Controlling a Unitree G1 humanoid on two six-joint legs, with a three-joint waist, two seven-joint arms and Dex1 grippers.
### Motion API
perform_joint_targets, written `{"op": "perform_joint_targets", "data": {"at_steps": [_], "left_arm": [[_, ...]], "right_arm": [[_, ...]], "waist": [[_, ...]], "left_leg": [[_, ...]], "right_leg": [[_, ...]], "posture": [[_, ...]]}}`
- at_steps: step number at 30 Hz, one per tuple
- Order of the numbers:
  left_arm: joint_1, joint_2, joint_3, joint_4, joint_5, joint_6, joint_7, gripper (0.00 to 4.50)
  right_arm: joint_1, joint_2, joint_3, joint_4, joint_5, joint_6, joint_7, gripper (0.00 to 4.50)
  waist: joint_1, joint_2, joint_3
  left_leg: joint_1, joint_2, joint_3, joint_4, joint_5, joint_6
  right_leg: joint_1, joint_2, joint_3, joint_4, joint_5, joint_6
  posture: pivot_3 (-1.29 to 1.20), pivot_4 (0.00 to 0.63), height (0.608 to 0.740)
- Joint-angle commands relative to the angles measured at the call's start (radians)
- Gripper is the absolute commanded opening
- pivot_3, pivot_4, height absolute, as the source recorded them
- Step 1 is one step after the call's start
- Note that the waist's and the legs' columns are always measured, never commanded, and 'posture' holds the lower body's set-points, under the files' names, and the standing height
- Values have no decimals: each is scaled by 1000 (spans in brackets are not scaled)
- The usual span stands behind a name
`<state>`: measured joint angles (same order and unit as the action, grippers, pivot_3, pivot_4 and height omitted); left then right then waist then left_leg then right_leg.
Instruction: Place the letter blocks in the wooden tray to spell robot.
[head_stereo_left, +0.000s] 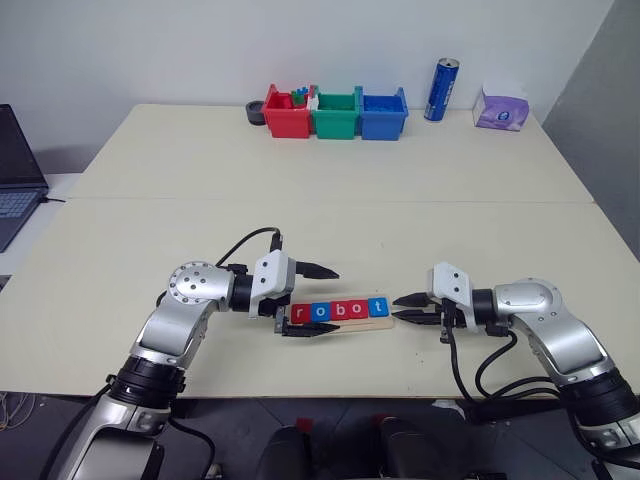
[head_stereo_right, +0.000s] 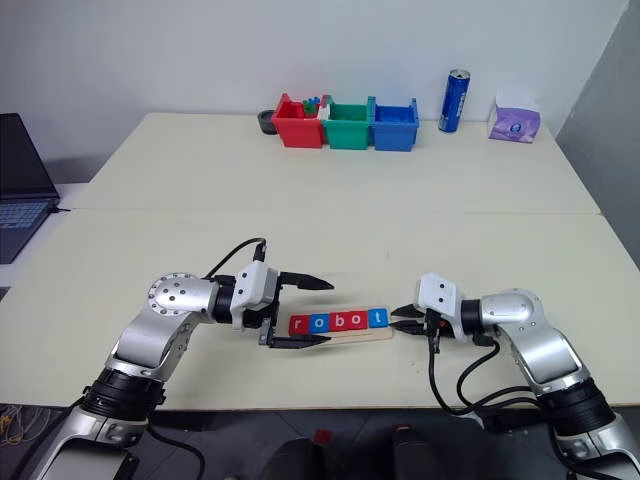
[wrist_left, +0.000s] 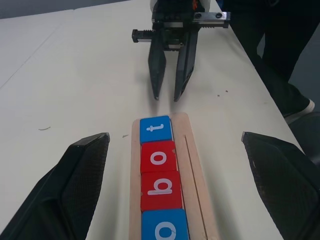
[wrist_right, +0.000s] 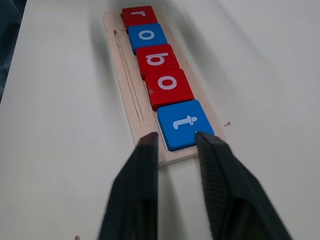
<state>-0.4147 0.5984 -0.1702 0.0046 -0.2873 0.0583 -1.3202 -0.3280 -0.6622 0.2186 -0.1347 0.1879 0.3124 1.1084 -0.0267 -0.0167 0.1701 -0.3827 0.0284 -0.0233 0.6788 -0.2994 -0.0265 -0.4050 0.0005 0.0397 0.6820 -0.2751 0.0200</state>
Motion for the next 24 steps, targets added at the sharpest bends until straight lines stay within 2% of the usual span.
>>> {"op": "perform_joint_targets", "data": {"at_steps": [1, 6, 11, 16, 21, 24], "left_arm": [[-11, 7, 4, -1, -2, -12, 0, 4500], [-13, 5, 10, 0, -7, -3, 8, 4500], [1, 12, 18, -17, -17, 20, 20, 4500], [35, 41, 66, -85, -51, 133, 86, 4500], [91, 99, 105, -177, -96, 305, 134, 4500], [151, 159, 124, -222, -109, 321, 105, 4500]], "right_arm": [[-1, 4, -11, -46, 19, 5, -8, 2691], [16, -4, -38, -73, 29, 19, -23, 4433], [70, -34, -90, -146, 63, 67, -48, 4476], [170, -77, -167, -299, 118, 143, -85, 4476], [236, -95, -206, -423, 166, 222, -130, 4476], [249, -89, -209, -452, 190, 250, -149, 4476]], "waist": [[0, 0, 0], [0, 0, 0], [0, 0, 0], [0, 0, 0], [-3, 0, 0], [-4, 0, 0]], "left_leg": [[0, 0, 0, 0, 0, 0], [0, 0, 0, 0, 0, 0], [0, 0, 0, 0, 0, 0], [-1, 1, -1, 0, 0, 0], [0, 1, -1, 0, 0, 0], [0, 1, -1, 0, 0, 0]], "right_leg": [[0, 0, 0, 0, 0, 0], [0, 0, 0, 0, 0, 0], [0, 0, 0, 0, 0, 0], [0, 0, 0, 0, 0, 0], [0, 0, 1, 0, 0, 0], [0, 1, 1, 0, 0, 0]], "posture": [[0, 150, 740], [0, 150, 740], [0, 150, 740], [0, 150, 740], [0, 150, 740], [0, 150, 740]]}}
